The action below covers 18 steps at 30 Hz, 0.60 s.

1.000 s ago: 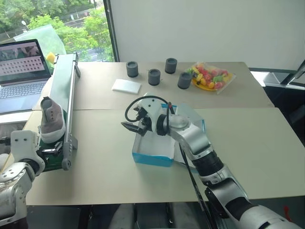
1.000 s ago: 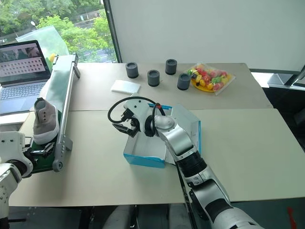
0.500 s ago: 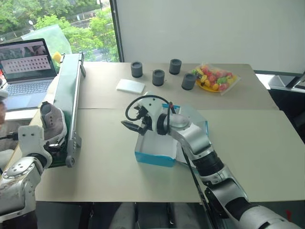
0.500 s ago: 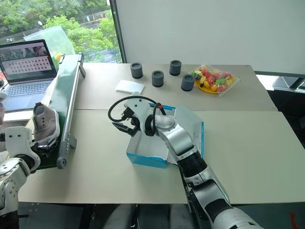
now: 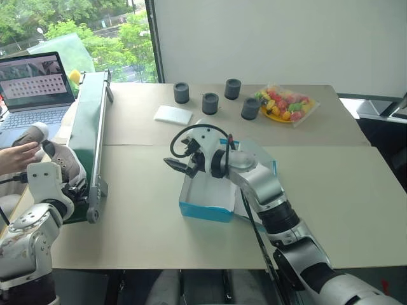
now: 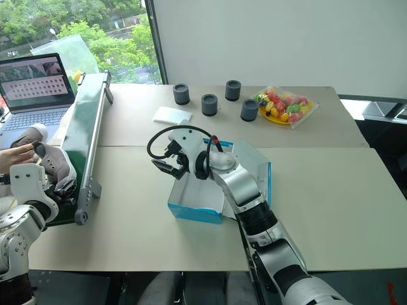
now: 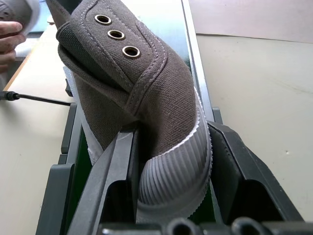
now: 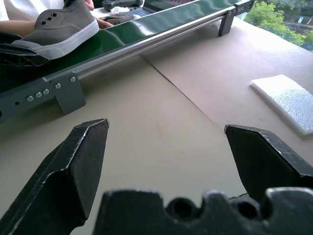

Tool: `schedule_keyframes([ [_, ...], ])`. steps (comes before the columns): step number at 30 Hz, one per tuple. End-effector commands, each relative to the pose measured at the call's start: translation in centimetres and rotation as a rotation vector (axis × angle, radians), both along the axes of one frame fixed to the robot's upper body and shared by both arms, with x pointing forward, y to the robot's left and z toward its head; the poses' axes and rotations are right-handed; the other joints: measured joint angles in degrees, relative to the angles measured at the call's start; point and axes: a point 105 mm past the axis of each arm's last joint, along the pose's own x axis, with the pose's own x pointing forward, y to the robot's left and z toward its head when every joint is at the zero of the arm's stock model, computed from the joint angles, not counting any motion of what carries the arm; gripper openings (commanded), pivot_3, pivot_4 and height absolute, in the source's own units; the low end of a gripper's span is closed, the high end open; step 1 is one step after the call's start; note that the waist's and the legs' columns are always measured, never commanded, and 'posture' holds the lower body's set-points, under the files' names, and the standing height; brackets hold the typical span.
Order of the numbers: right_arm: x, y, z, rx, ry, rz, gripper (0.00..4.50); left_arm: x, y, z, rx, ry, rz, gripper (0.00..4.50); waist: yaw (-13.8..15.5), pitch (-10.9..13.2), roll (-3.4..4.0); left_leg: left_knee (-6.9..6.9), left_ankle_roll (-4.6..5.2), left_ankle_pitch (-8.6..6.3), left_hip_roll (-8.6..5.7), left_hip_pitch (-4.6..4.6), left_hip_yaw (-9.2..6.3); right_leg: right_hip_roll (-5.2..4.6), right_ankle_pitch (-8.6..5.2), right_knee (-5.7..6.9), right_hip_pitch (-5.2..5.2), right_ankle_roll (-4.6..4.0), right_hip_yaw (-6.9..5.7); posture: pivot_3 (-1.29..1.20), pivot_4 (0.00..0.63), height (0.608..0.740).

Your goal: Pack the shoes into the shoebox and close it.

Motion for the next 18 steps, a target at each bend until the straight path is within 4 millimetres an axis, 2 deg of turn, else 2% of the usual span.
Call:
schedule_keyframes([
  [1,-0.1,0.1,1.7,0.035,-0.043,0.005,4.5,0.0,-0.2,0.1,-0.003,-0.001,-0.002,2.0,0.0,0.0,0.0,0.0,0.0,0.0,0.0,0.0,0.0,0.0,0.0,0.0,0.0,0.0,0.0,0.0,0.15,0.74],
  [6,-0.1,0.0,1.6,0.03,-0.043,-0.001,4.5,0.1,-0.2,0.1,0.0,-0.006,-0.002,2.0,0.0,0.0,0.0,0.0,0.0,0.0,0.01,0.0,0.0,0.01,0.0,0.0,-0.01,0.0,0.0,0.0,0.15,0.74],
  [7,-0.1,0.0,1.6,0.03,-0.043,-0.001,4.5,0.1,-0.2,0.2,0.001,-0.008,-0.004,1.55,0.0,0.0,0.0,0.0,0.0,0.0,0.01,0.0,0.0,0.01,0.0,0.0,0.0,0.0,0.0,0.0,0.15,0.74],
  [10,0.0,0.0,1.6,0.03,-0.042,-0.004,4.5,0.1,-0.3,0.2,0.002,-0.013,-0.007,0.9,0.0,0.0,0.0,0.0,0.0,0.0,0.01,0.0,0.01,0.02,0.0,-0.01,-0.01,0.0,0.01,0.0,0.15,0.74],
  [13,0.0,0.0,1.6,0.032,-0.042,-0.007,4.5,0.1,-0.4,0.3,0.021,-0.012,-0.006,0.38,0.0,0.0,0.0,-0.01,0.0,0.0,0.03,0.0,0.01,0.03,0.0,-0.01,-0.01,-0.01,0.01,0.0,0.15,0.74],
  [14,0.1,0.0,1.6,0.032,-0.041,-0.008,4.5,0.1,-0.4,0.5,0.026,-0.016,-0.003,0.38,0.0,0.0,0.0,-0.01,0.0,0.0,0.03,0.0,0.01,0.04,0.0,-0.01,-0.01,-0.01,0.01,0.0,0.15,0.74],
  [15,0.1,-0.1,1.6,0.033,-0.04,-0.01,4.5,0.2,-0.4,0.9,0.031,-0.037,0.006,0.38,0.0,0.0,0.0,-0.01,0.0,0.0,0.04,-0.01,0.01,0.04,0.0,-0.01,-0.01,-0.01,0.01,0.0,0.15,0.74],
  [18,0.2,-0.1,1.6,0.033,-0.039,-0.016,4.5,0.7,-0.8,3.9,0.089,-0.169,0.042,0.38,0.1,0.0,-0.01,0.0,0.0,0.0,0.04,-0.02,0.01,0.04,0.01,-0.02,-0.01,-0.01,0.01,0.0,0.15,0.74],
])
